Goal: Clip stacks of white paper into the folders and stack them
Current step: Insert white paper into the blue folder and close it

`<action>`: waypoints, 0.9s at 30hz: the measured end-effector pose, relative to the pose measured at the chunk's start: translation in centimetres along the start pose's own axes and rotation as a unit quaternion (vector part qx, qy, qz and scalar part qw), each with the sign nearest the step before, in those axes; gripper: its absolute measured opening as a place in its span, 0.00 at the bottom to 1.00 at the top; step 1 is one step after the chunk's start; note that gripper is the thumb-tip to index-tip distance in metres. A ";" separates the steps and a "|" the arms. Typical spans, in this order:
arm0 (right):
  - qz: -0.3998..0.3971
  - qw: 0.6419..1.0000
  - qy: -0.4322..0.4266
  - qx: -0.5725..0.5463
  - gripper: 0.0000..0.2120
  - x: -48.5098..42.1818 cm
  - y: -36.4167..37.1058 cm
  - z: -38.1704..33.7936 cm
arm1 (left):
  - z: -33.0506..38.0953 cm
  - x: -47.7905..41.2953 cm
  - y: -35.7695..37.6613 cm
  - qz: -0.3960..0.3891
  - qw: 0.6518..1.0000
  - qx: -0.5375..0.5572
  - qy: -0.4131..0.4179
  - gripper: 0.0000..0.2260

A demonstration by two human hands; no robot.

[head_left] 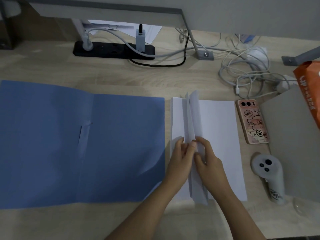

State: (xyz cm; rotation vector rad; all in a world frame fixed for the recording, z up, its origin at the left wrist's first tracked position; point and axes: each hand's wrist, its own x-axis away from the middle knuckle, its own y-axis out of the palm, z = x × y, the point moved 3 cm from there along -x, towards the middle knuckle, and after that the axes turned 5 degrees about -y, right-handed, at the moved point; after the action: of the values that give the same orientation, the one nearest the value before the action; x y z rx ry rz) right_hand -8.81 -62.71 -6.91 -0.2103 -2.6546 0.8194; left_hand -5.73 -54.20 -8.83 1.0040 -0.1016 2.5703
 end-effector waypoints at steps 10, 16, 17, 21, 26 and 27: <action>-0.016 0.993 0.070 -0.091 0.16 -0.6 -0.4 2.3 | 0.4 -2.0 -0.2 0.091 0.992 -0.083 -0.033 0.18; 0.128 0.984 0.095 -0.082 0.19 0.0 -5.1 2.3 | 1.6 -0.8 -2.3 0.074 0.996 -0.031 0.048 0.12; 0.144 0.981 0.104 -0.082 0.21 0.1 -5.8 2.2 | 2.2 -0.3 -3.1 0.071 0.995 -0.012 0.067 0.10; 0.096 0.969 0.153 -0.170 0.13 0.7 -5.6 0.4 | 3.4 1.6 -7.6 0.081 0.991 0.023 0.106 0.11; -0.050 0.929 0.189 -0.315 0.12 1.8 -0.9 -2.4 | 2.6 3.4 -14.5 0.163 0.980 -0.003 0.118 0.12; -0.059 0.925 0.191 -0.323 0.12 1.9 0.5 -2.7 | 1.8 3.4 -15.9 0.172 0.979 -0.009 0.106 0.12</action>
State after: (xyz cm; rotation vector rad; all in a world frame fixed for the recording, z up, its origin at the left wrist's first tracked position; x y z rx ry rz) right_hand -9.56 -60.40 -4.57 -0.3284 -2.4305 -0.1569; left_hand -0.90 -38.75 -6.32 0.7540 -0.2609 2.9675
